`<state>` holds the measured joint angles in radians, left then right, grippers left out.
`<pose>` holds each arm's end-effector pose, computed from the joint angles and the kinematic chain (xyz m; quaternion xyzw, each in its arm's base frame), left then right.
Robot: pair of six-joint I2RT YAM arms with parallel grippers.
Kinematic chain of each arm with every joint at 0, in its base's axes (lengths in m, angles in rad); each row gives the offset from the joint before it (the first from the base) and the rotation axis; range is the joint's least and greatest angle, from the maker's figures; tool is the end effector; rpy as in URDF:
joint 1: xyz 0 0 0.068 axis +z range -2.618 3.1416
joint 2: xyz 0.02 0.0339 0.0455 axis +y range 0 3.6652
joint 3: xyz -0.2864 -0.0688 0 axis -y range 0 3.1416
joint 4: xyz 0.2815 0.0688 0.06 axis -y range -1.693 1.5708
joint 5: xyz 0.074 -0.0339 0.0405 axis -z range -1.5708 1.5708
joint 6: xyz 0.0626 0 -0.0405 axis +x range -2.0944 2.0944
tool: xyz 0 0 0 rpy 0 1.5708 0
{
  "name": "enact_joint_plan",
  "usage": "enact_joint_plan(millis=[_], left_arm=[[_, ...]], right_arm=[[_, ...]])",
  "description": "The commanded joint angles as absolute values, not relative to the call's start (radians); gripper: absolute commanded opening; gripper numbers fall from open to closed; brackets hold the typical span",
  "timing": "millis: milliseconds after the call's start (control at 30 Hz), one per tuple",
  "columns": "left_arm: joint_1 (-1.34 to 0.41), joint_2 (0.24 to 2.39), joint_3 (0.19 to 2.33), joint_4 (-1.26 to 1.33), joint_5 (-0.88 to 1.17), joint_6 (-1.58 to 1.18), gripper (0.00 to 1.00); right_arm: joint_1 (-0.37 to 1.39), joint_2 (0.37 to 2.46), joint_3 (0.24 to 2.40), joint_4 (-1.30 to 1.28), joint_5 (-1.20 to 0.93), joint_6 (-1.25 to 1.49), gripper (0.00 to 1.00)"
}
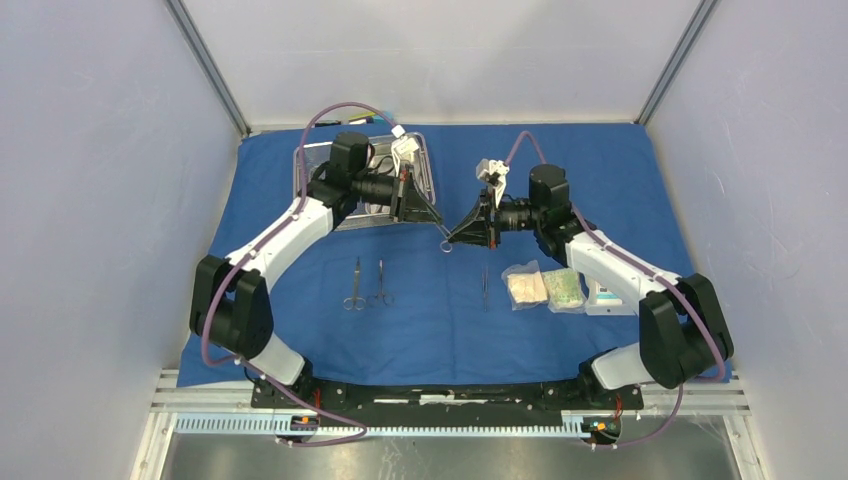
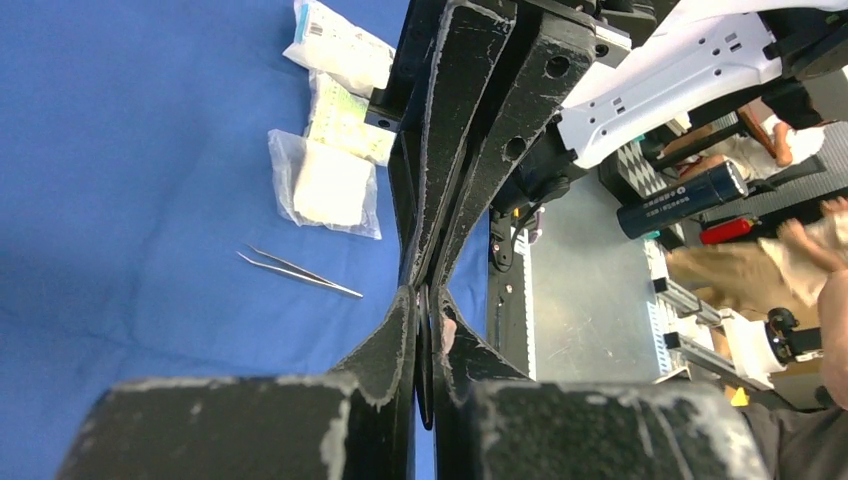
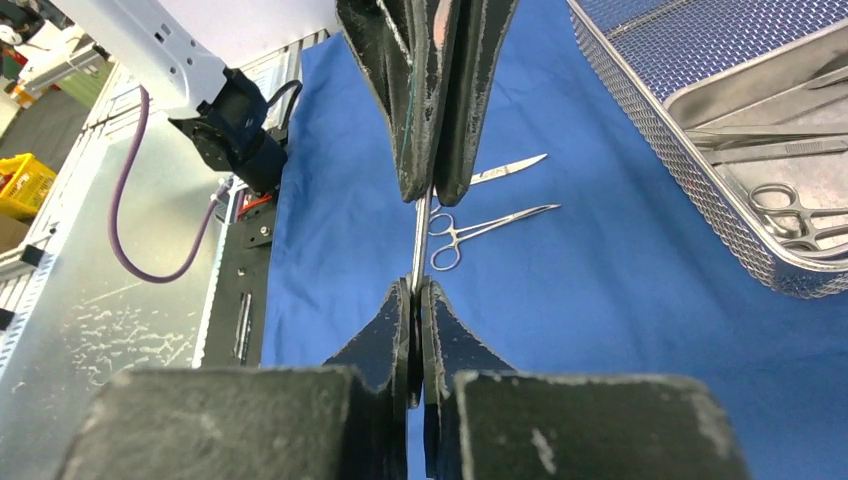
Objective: Open and lay out the surgical kit
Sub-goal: Place the medical item in the surgical kit.
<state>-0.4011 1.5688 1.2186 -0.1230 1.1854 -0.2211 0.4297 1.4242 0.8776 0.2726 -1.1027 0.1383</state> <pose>0.3375 -0.2062 0.3152 0.3538 0.6786 -0.5861 0.2660 0.2933 0.1959 0.2741 -0.4116 0.6258 0.5449 0.3768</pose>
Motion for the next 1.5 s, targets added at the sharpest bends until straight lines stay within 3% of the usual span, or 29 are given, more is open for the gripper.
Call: enact_joint_plan(millis=[0, 100, 200, 267, 367, 800, 1100, 1267, 1467], left_arm=[[-0.401, 1.529, 1.269, -0.119, 1.173, -0.195, 0.14], [-0.393, 1.516, 1.265, -0.104, 1.079, -0.215, 0.50], [-0.377, 1.491, 1.237, -0.038, 0.956, -0.297, 0.77], [-0.370, 1.479, 1.215, 0.047, 0.892, -0.377, 0.89], [-0.364, 1.459, 1.204, 0.089, 0.782, -0.485, 0.99], [-0.408, 1.518, 1.345, -0.128, 0.548, -0.686, 0.99], [-0.436, 1.573, 1.411, -0.229, 0.441, -0.721, 0.81], [-0.439, 1.568, 1.409, -0.229, 0.445, -0.730, 0.64], [-0.449, 1.587, 1.418, -0.220, 0.449, -0.729, 0.52]], right_arm=[[0.442, 1.415, 0.918, 0.364, -1.124, 0.164, 0.00], [0.441, 1.404, 0.941, 0.354, -1.067, 0.165, 0.00], [0.442, 1.410, 0.996, 0.289, -0.993, 0.136, 0.00], [0.442, 1.417, 1.029, 0.253, -0.940, 0.120, 0.00], [0.441, 1.425, 1.070, 0.207, -0.841, 0.113, 0.00], [0.508, 1.465, 1.182, 0.002, -0.473, 0.055, 0.00], [0.534, 1.464, 1.177, -0.021, -0.411, 0.059, 0.00], [0.534, 1.463, 1.172, -0.020, -0.387, 0.068, 0.00], [0.535, 1.474, 1.171, -0.011, -0.396, 0.083, 0.00]])
